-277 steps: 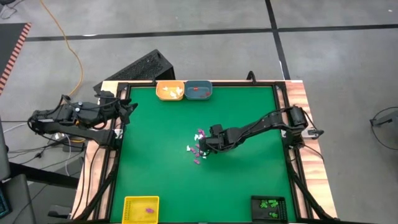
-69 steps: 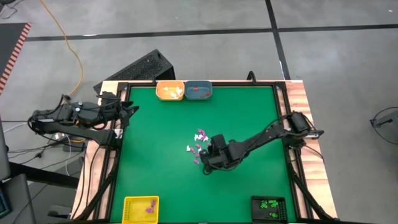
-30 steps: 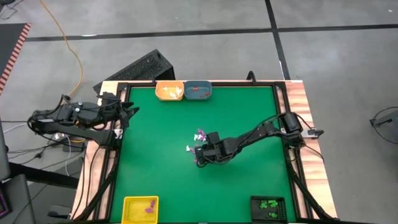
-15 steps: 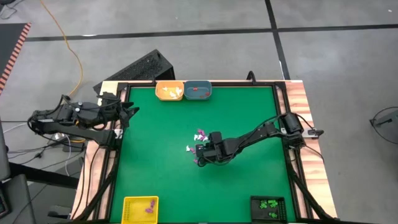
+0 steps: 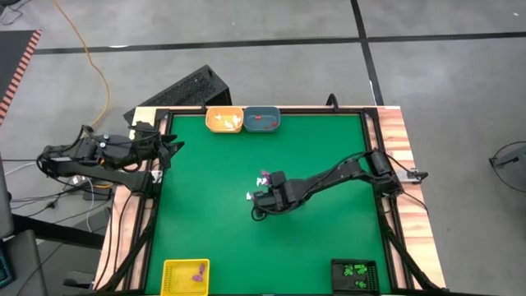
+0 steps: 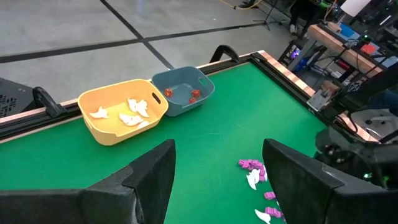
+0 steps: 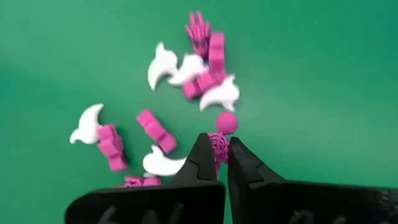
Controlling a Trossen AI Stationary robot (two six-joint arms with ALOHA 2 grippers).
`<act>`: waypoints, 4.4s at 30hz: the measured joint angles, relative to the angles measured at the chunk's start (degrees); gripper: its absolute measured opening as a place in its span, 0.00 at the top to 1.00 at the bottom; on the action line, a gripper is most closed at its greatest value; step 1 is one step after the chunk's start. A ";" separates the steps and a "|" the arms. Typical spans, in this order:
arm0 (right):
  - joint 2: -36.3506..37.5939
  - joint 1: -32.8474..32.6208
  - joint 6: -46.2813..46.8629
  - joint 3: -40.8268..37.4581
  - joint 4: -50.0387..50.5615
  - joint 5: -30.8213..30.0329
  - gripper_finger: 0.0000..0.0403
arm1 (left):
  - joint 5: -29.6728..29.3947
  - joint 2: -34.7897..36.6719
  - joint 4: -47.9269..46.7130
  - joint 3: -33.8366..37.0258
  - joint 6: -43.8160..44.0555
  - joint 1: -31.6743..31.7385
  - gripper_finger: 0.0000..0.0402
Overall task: Sort Halloween decoration
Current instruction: Put the pink skeleton into the yellow bin
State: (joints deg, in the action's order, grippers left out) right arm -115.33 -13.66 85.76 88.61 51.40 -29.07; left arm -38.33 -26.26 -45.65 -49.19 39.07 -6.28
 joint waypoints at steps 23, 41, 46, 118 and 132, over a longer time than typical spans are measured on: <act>-1.43 0.30 -38.68 6.01 -41.14 0.16 0.98 | 9.06 0.00 0.09 0.00 0.79 0.01 0.42; -10.45 -0.93 -66.10 13.79 -60.44 21.55 0.98 | 11.63 0.02 0.12 0.00 1.27 0.02 0.42; -15.48 -1.21 -66.97 20.02 -60.63 26.38 0.98 | 12.50 0.02 0.12 0.00 1.28 0.02 0.42; -35.04 -10.70 -65.69 41.30 -58.07 30.35 0.85 | 13.42 0.00 0.04 0.00 5.21 0.00 0.42; -35.04 -10.70 -65.68 41.30 -57.95 28.93 0.72 | 13.68 0.00 0.04 0.00 5.59 0.01 0.42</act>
State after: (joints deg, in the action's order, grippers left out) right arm -150.36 -24.36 20.08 129.91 -6.55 -0.14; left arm -24.64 -26.26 -45.60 -49.19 44.66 -6.27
